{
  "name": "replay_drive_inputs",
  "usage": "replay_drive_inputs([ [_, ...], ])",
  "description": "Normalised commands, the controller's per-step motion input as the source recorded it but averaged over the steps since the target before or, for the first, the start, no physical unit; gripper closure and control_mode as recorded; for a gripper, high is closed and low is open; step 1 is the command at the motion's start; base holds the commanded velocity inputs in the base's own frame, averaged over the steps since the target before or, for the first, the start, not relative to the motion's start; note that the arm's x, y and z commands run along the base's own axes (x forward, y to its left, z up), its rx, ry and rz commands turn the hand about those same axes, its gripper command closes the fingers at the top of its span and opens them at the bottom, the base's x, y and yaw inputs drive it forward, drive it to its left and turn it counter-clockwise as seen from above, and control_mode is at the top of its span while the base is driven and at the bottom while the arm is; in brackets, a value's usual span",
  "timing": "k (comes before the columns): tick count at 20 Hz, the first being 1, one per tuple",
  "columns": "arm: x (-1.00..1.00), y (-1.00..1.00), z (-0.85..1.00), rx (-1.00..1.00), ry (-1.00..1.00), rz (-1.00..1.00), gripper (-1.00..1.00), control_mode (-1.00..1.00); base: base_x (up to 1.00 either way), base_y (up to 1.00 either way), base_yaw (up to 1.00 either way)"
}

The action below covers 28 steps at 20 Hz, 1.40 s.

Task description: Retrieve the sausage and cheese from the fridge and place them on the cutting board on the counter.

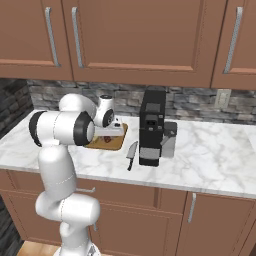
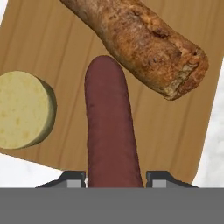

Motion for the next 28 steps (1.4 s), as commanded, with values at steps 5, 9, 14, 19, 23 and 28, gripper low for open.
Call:
replay_drive_inputs([
  [5,0.00,0.01,-0.10,0.02,-0.07,0.04,1.00,-1.00,0.00,0.00,0.00],
  [9,-0.03,0.05,0.00,0.05,-0.06,0.05,1.00,-1.00,0.00,0.00,0.00],
  [14,0.01,0.11,0.00,0.11,-0.03,0.00,1.00,-1.00,0.00,0.00,0.00],
  [19,0.13,0.09,0.00,0.11,0.00,0.00,1.00,-1.00,0.00,0.00,0.00],
  [23,0.22,0.04,0.00,0.07,0.00,0.00,1.00,-1.00,0.00,0.00,0.00],
  [28,0.17,0.10,0.00,0.03,-0.03,0.00,1.00,-1.00,0.00,0.00,0.00],
])
